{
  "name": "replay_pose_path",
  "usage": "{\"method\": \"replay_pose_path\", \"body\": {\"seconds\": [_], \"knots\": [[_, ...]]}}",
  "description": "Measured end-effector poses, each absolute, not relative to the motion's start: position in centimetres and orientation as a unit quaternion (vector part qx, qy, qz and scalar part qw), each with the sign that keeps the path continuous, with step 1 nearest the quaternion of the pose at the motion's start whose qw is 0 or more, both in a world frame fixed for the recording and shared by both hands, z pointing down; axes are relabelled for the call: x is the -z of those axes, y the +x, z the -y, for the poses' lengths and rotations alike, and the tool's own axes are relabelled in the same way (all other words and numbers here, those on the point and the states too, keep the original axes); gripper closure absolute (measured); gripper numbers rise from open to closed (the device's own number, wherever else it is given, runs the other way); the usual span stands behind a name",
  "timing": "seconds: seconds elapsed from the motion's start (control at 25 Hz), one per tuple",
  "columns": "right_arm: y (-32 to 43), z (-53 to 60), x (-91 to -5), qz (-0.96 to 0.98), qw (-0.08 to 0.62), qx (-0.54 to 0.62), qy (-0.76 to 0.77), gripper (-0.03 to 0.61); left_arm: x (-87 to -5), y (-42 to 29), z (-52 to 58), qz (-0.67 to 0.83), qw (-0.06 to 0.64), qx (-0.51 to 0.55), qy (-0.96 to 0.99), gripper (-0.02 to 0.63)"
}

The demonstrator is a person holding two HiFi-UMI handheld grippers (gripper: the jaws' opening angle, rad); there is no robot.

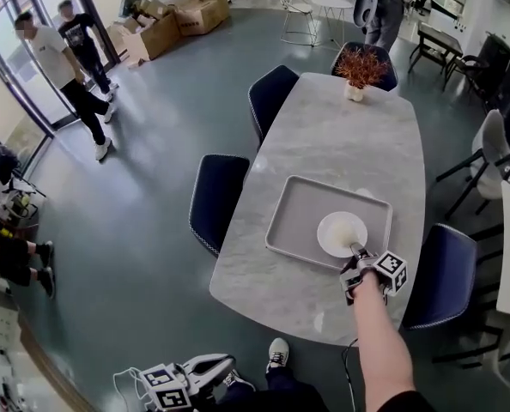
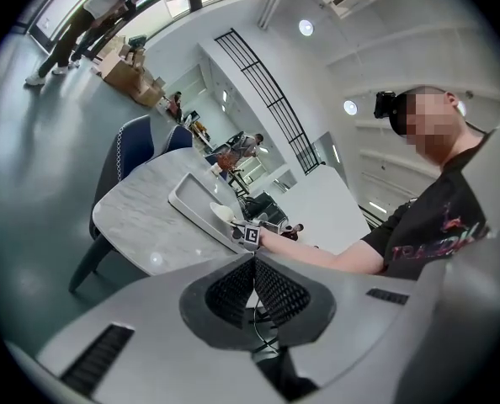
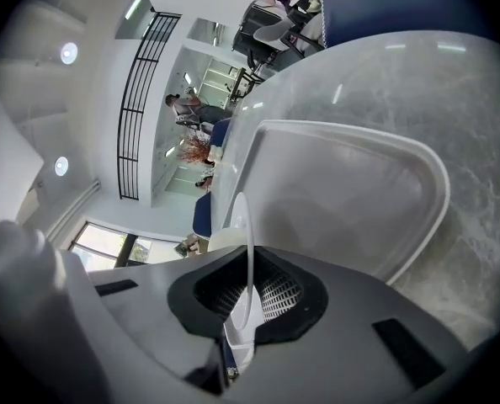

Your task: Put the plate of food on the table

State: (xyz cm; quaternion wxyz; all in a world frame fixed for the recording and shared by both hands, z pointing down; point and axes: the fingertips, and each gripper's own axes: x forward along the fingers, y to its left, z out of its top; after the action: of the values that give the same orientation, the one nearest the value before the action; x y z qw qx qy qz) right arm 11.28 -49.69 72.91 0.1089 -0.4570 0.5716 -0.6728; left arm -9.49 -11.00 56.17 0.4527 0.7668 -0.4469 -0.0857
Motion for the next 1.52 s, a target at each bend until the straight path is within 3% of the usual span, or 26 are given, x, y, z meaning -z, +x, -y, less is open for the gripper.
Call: {"method": "replay_pose_path", "body": {"seconds": [1.16,1.52], "knots": [[9.9,52.9,-75.4,-0.544,0.059,0.680,-0.488,0.555,-56.8,-9.9,10.6,0.465,0.466,0.101,0.746,0.607],[9.8,53.1,-75.6,-0.557,-0.035,0.652,-0.514,0.527,-56.8,-10.0,10.7,0.462,0.463,0.101,0.750,0.607]]}}
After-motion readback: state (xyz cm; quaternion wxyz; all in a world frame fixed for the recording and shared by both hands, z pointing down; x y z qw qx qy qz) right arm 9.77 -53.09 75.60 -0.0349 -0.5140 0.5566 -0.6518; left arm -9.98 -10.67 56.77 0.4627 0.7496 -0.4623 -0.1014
